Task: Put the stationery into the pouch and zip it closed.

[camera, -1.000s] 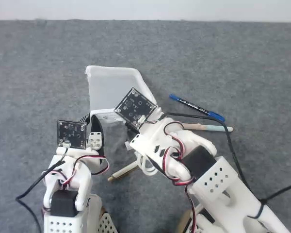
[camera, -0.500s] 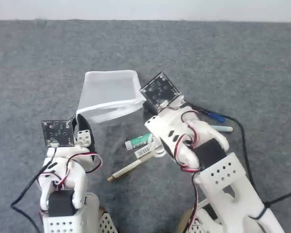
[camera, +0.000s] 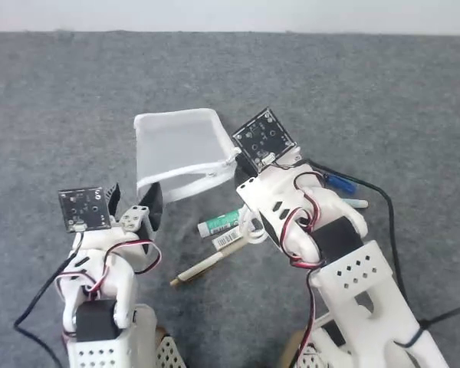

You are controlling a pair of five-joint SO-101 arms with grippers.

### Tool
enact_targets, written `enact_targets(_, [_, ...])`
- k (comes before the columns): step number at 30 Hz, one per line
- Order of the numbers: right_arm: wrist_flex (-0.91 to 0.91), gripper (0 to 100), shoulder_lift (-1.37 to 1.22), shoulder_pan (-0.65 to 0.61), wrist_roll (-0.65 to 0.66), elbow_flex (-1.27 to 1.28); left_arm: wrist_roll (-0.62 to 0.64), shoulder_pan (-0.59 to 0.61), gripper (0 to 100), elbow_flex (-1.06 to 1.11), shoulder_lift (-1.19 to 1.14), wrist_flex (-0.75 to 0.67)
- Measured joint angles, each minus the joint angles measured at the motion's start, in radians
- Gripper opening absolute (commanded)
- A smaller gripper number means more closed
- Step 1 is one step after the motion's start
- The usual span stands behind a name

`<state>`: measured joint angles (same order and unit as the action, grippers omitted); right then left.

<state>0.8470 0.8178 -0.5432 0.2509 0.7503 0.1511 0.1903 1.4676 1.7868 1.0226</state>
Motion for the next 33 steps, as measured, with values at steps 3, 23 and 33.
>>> enact_targets(3, [0.025, 0.6, 0.000, 0.000, 0.046, 0.000, 0.002, -0.005, 25, 0.000, -0.002, 0.000])
enact_targets(23, [0.235, 0.7, 0.084, -0.054, 0.072, -0.115, -0.034, -0.009, 16, 0.018, -0.003, -0.075])
enact_targets(33, [0.249, 0.7, 0.256, -0.054, 0.072, -0.078, -0.061, -0.051, 23, 0.018, 0.006, -0.046])
